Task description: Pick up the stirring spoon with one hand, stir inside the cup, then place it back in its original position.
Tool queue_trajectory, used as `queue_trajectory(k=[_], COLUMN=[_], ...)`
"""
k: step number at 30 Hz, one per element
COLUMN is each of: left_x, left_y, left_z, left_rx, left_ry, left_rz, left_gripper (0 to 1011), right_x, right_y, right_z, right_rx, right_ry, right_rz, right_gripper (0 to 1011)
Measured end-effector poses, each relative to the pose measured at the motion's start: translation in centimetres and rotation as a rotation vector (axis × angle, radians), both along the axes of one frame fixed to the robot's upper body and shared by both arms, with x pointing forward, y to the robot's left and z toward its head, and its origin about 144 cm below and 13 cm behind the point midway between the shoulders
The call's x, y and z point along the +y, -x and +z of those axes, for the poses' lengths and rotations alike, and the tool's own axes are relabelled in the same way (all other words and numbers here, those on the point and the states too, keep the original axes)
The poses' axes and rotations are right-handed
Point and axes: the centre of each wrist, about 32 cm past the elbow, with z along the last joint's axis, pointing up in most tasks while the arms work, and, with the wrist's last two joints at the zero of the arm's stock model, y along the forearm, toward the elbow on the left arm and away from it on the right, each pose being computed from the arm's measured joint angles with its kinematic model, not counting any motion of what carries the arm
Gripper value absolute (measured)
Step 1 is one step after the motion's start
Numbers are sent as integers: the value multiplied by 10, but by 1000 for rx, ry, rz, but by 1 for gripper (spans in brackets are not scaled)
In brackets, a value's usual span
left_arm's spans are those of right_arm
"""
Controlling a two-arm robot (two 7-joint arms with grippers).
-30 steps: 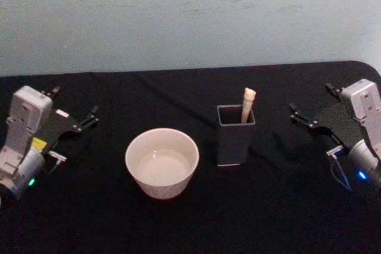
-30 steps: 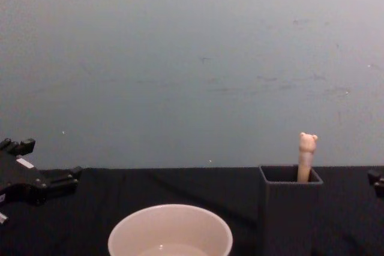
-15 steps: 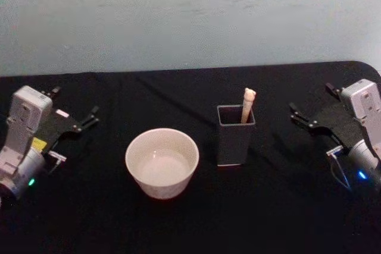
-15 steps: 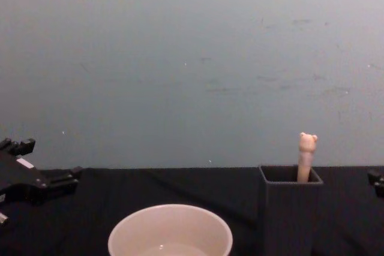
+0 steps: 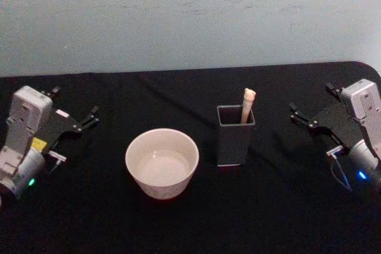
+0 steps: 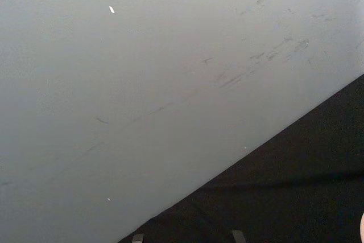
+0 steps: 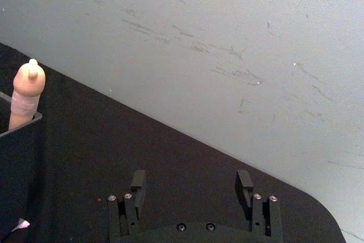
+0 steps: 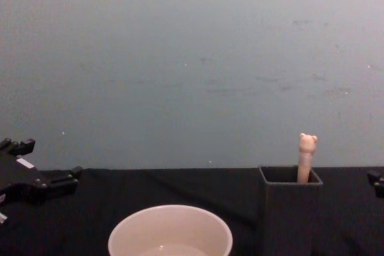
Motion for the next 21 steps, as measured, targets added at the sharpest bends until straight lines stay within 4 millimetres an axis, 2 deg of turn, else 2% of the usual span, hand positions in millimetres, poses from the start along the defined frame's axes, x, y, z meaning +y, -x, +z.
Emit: queue_trajectory(k=[21], left_x=[0], left_y=[0], left_z=[0], left_rx=[0], left_ry=[0], left_rz=[0], left_gripper=[1001], right_x=[0], right_y=[0], right_z=[0], right_rx=[0], right_ry=[0], right_rz=[0], right_gripper=[1000])
